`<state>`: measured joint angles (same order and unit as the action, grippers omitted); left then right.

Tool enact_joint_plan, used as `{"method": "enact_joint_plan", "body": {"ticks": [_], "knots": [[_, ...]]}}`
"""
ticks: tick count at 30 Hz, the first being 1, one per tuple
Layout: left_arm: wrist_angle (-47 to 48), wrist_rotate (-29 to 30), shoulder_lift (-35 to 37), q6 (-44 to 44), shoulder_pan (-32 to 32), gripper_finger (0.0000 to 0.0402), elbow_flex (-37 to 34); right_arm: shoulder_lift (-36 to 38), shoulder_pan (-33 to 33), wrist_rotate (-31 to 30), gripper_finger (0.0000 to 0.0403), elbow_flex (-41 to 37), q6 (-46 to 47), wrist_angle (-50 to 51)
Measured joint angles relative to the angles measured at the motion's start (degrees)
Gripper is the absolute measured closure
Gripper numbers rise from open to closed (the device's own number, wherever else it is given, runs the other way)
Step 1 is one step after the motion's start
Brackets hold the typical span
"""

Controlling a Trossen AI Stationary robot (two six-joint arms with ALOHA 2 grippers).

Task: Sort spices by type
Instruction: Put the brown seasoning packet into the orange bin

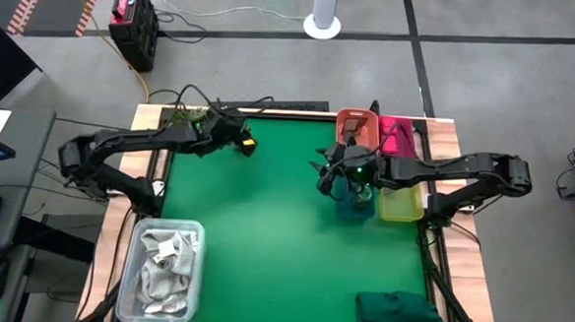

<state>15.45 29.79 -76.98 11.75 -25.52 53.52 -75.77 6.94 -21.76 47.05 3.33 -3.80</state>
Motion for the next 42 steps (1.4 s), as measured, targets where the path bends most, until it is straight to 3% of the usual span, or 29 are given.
{"method": "enact_joint_plan", "body": {"ticks": [9,30,35,42], "knots": [[0.24,-7.31,0.03,2.67,-2.70,0.0143,0.07,0.09,-0.79,-0.57,0.0177,-3.35,-0.20,-6.02],[3.08,-8.89,0.01,-0.44,-2.78,0.0143,-3.04,0.09,-0.99,-0.66,0.0177,-3.33,-1.44,-7.01],[3.55,-8.87,0.01,-2.90,-2.78,0.0188,-3.04,0.09,-0.99,-0.66,0.0177,-3.30,-1.44,-6.99],[3.55,-8.97,0.01,-5.29,-2.78,0.0316,-3.04,0.11,-0.99,-0.63,0.0177,-3.30,-1.44,-6.87]]}}
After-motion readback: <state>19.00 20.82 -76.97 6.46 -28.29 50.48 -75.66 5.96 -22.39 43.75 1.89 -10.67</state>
